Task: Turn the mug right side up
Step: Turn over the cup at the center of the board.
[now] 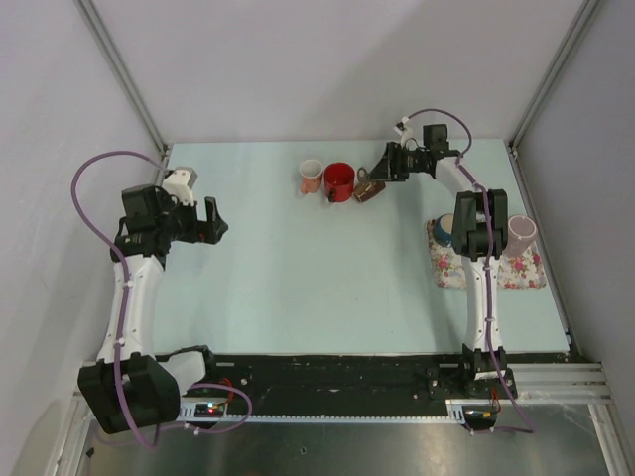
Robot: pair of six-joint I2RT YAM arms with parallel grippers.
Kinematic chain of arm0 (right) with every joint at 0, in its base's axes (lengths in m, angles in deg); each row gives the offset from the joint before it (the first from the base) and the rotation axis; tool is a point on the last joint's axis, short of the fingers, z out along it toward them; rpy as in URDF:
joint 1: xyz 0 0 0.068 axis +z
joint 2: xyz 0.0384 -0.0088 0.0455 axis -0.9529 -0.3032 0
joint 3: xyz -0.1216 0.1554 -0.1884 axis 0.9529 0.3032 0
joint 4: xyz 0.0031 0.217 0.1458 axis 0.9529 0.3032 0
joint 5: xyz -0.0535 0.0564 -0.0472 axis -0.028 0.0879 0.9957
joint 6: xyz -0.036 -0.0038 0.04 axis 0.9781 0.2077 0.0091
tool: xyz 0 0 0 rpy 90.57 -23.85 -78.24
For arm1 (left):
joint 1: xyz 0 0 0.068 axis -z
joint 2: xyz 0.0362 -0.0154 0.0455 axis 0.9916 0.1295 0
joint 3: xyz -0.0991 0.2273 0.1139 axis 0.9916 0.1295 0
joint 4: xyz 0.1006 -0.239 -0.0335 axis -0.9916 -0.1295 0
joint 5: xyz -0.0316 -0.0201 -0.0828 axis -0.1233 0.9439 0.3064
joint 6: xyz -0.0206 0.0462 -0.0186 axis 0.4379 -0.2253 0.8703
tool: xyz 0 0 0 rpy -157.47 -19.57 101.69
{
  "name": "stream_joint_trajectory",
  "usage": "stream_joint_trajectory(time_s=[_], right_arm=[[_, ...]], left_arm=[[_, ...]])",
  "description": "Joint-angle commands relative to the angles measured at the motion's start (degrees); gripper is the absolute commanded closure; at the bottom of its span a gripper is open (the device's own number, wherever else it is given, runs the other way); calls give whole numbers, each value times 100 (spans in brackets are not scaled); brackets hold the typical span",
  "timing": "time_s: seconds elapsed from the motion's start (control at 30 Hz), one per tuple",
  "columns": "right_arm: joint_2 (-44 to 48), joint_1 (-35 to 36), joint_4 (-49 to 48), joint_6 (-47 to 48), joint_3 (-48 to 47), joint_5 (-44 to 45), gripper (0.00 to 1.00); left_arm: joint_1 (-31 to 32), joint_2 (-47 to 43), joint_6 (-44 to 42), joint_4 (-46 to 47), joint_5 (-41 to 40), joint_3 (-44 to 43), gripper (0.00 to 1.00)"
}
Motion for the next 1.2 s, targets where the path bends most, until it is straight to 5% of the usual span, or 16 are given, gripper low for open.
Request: stream_joint_trajectory(time_s=[0.0, 0.17, 0.47, 0.8, 1.0, 1.17], right_arm=[[651, -55, 375, 450, 317, -353, 36], [761, -86, 275, 503, 628, -445, 51], [762, -7, 287, 236, 767, -326, 98], [1505, 77, 1773, 1860, 197, 457, 100], [1842, 287, 3935, 4241, -510, 1137, 100], [2075, 796, 4980, 6647, -124, 2410, 100]], left_arm=[[-68, -147, 114, 174, 181, 2, 0], [-71, -192, 142, 186, 250, 16, 0], [-67, -400, 162, 244, 431, 115, 2], [-64, -369, 246, 256, 803, -111, 2], [3, -114, 243, 255, 1187, -366, 2], [174, 139, 98, 255, 1179, -504, 2]])
